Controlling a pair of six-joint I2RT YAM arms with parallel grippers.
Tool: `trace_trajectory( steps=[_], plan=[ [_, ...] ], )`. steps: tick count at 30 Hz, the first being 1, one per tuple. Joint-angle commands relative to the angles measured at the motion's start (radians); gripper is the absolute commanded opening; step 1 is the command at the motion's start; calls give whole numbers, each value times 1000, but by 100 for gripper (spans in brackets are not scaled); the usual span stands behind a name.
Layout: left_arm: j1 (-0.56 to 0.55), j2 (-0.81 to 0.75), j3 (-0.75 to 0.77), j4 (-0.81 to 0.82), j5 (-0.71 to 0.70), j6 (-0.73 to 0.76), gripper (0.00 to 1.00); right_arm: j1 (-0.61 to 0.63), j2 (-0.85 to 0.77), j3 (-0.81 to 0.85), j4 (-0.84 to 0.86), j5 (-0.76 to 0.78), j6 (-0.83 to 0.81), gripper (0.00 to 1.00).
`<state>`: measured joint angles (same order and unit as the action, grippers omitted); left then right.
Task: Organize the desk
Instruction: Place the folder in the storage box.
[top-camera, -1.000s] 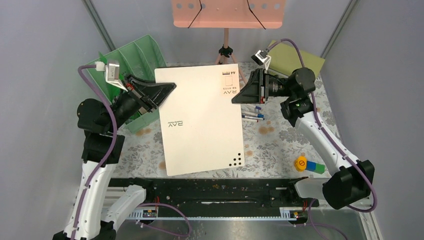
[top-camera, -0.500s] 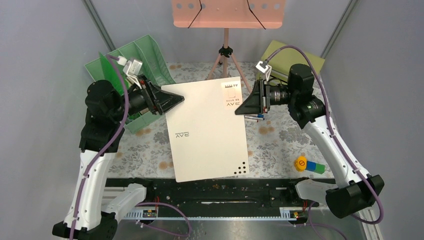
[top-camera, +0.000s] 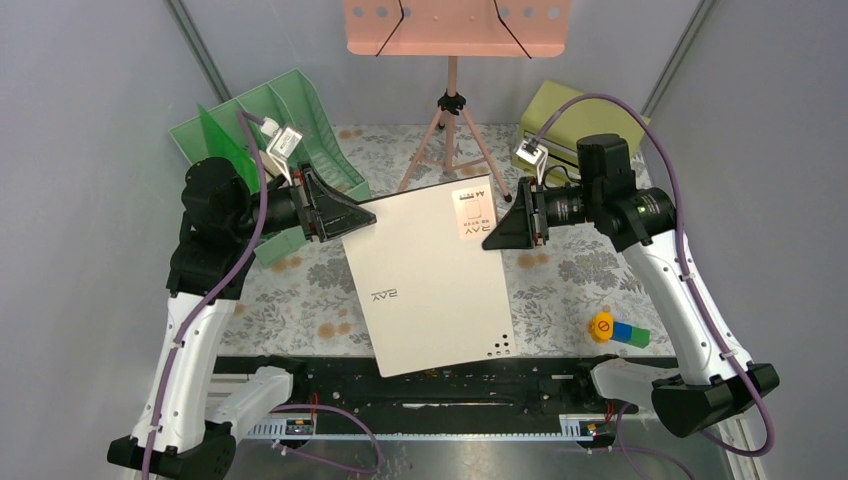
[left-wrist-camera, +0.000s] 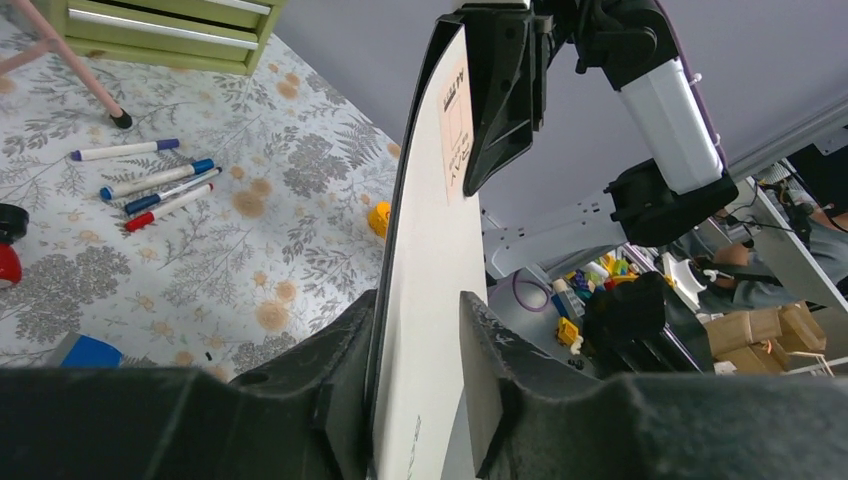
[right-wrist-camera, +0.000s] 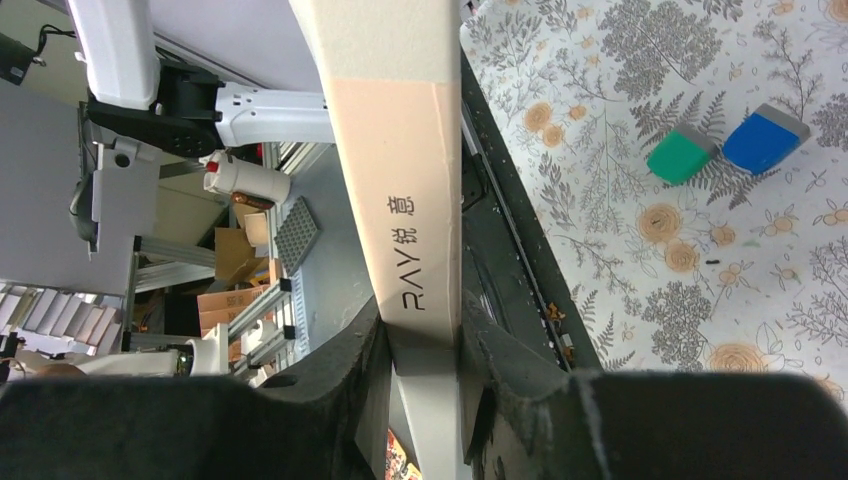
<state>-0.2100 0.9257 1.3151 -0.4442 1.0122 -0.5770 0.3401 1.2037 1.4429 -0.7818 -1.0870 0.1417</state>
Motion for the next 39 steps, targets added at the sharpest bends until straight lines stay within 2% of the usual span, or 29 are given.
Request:
trace_trajectory(
  steps=[1, 4, 7, 10, 20, 23, 26, 30, 31, 35, 37, 39],
  plan=[
    [1, -14, 16, 101, 96, -18, 30, 1, -2, 18, -123, 128, -51, 0],
    [1, -19, 14, 80, 97, -1, 29, 0, -3, 15, -121, 131, -53, 0],
    [1, -20, 11, 53, 106, 17, 37, 0, -6, 16, -119, 131, -56, 0],
    [1, -19, 13, 24, 113, 33, 39, 1, -8, 16, -111, 132, -52, 0],
    [-2, -8, -5, -53, 124, 113, 37, 0, 4, 15, -70, 117, -19, 0],
    [-1, 5, 18, -129, 103, 190, 27, 0, 4, 17, -66, 121, -15, 0],
    [-2, 15, 22, -194, 83, 249, 0, 0, 6, 15, -61, 122, -10, 0],
    [-3, 15, 22, -278, 25, 347, 0, 0, 6, 14, -57, 143, -4, 0],
    [-3, 7, 17, -281, 0, 362, 0, 0, 4, 13, -56, 159, -2, 4],
    [-3, -36, -3, -276, -95, 412, 0, 0, -8, 0, -35, 229, 13, 39],
    [-3, -61, -25, -246, -119, 407, 0, 0, -16, -12, -14, 282, 28, 61],
    [-3, -85, -62, -190, -145, 366, 0, 0, -16, -8, -7, 334, 48, 76]
  ],
)
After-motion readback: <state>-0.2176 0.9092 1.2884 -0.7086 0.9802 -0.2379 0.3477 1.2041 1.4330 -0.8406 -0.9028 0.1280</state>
